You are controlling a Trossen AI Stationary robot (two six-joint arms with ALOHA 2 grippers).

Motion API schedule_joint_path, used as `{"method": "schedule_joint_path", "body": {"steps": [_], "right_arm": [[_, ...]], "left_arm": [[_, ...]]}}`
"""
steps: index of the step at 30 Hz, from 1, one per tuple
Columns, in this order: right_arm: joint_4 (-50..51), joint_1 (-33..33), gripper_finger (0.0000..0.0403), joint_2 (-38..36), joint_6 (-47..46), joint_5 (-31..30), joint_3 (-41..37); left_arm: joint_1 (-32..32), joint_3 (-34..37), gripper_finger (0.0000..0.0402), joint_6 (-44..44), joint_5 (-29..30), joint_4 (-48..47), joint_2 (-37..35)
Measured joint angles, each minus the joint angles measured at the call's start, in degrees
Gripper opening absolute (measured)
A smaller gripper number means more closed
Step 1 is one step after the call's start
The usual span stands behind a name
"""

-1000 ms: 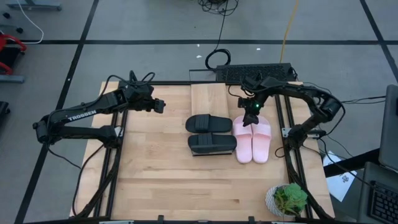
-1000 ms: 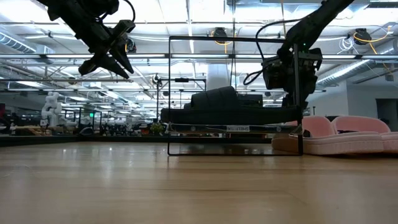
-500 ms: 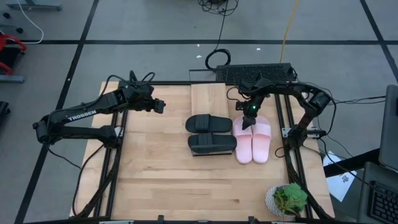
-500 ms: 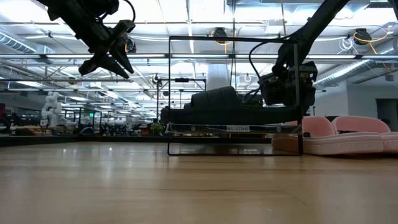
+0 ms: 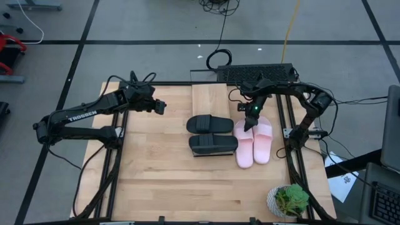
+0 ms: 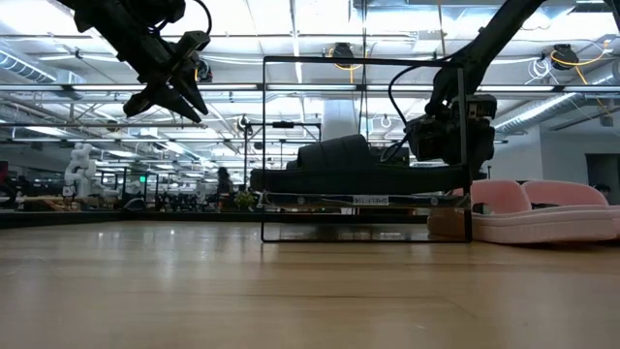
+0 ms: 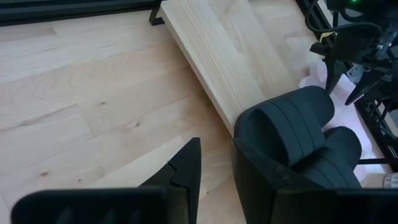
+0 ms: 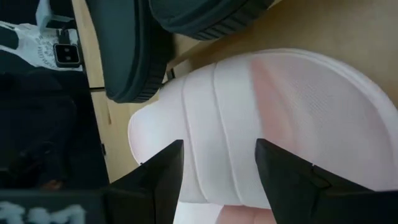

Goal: Pick and place slides into the shelf
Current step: Put the left pink slide on the shelf

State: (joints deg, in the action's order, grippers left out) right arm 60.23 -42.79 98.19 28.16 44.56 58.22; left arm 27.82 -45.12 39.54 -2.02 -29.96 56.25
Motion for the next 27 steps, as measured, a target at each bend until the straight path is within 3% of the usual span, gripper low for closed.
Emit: {"method": "schedule_joint_path", "body": {"steps": [5,8,12,18,27], "right_arm": [[-1.2,-0.3,0.0192,0.0,-0.1,-8.1,0.0],[-1.7,-0.4,0.0192,0.0,0.0,-9.8,0.0],[-1.9,-0.4,0.0192,0.0,0.0,-9.7,0.0],[-1.7,-0.4,0.0192,0.0,0.0,-3.9,0.0],[-1.7,-0.3,0.0192,0.0,-0.2,-4.0,0.0]], "left_arm": [[0.0,0.0,0.0086,-0.1,0.0,0.0,0.0],[0.0,0.0,0.0086,-0.1,0.0,0.0,0.0],[0.0,0.0,0.0086,-0.1,0.0,0.0,0.0],[0.0,0.0,0.0086,-0.1,0.0,0.0,0.0],[0.0,0.0,0.0086,-0.1,0.0,0.0,0.0]]}}
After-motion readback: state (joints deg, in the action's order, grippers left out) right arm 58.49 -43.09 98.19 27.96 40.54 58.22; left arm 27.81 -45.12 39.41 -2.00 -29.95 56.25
